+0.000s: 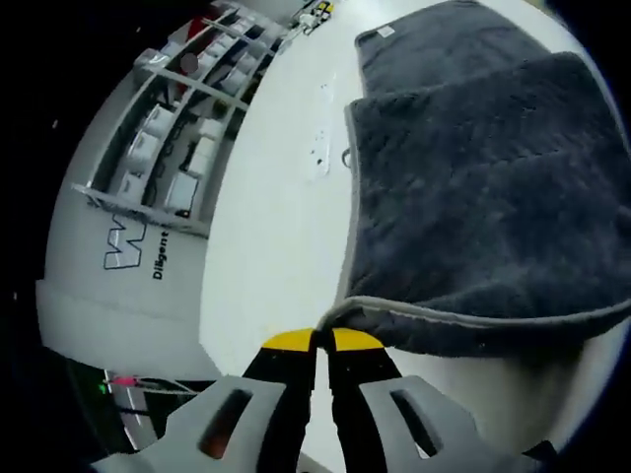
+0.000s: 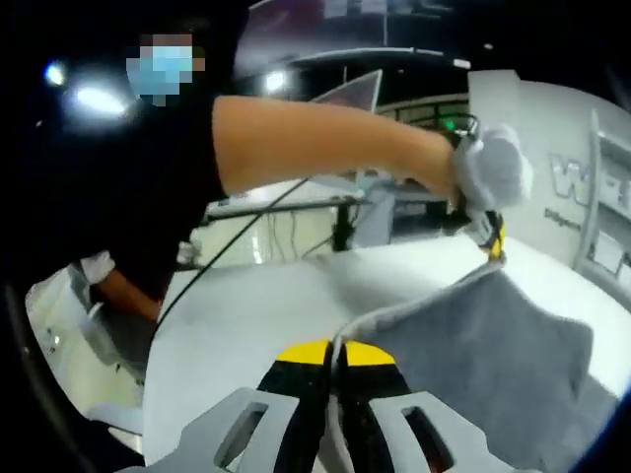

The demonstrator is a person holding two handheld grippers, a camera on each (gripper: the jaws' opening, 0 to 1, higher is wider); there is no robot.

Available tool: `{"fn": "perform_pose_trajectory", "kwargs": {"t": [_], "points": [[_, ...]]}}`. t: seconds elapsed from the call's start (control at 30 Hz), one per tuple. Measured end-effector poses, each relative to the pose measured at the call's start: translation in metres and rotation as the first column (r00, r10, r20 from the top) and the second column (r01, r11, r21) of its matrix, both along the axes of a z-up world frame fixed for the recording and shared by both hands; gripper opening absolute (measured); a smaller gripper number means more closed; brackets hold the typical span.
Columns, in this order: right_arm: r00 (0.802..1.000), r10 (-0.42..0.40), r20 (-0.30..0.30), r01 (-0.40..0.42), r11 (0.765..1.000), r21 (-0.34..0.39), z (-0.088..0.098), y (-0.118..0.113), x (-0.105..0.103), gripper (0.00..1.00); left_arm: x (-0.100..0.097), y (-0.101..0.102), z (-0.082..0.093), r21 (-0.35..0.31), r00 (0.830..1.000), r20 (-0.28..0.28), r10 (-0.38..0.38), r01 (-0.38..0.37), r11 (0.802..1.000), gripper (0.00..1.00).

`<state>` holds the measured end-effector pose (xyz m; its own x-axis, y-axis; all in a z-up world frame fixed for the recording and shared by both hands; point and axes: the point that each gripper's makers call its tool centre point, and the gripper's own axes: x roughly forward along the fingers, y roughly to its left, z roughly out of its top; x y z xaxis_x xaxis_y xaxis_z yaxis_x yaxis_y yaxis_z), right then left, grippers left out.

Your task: Open the folded towel by lifting each exposed corner and separating the folded layers until the towel lies flat within the target outline without major curled edges

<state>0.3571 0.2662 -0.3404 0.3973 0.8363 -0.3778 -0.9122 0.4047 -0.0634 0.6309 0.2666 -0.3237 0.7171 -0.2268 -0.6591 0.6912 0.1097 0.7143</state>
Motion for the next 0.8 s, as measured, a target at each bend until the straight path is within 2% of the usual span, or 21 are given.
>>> {"fn": "perform_pose_trajectory", "kwargs": {"t": [0.23, 0.6, 0.67, 0.73, 0.8], "points": [[0.999, 0.036, 0.0, -0.036, 0.999, -0.001, -0.001, 0.022, -0.005, 0.0, -0.003, 0.026, -0.005, 0.041, 1.0, 0.0, 0.029, -0.029, 0.999, 0.03], [0.997, 0.069, 0.024, -0.068, 0.997, -0.025, -0.003, 0.049, -0.009, 0.0, -0.002, 0.05, -0.009, 0.098, 0.998, 0.011, 0.054, -0.055, 0.994, 0.04], [0.997, 0.072, 0.029, -0.071, 0.997, -0.026, -0.004, 0.055, -0.007, 0.0, 0.002, 0.057, -0.011, 0.136, 0.998, 0.018, 0.054, -0.056, 0.989, 0.04], [0.997, 0.074, 0.022, -0.073, 0.997, -0.036, -0.008, 0.058, -0.005, 0.0, 0.008, 0.069, -0.01, 0.242, 0.998, 0.046, 0.042, -0.052, 0.969, 0.04], [0.996, 0.083, 0.014, -0.082, 0.996, -0.045, -0.011, 0.064, -0.005, 0.0, 0.009, 0.071, -0.014, 0.246, 0.998, 0.04, 0.041, -0.05, 0.968, 0.04]]}}
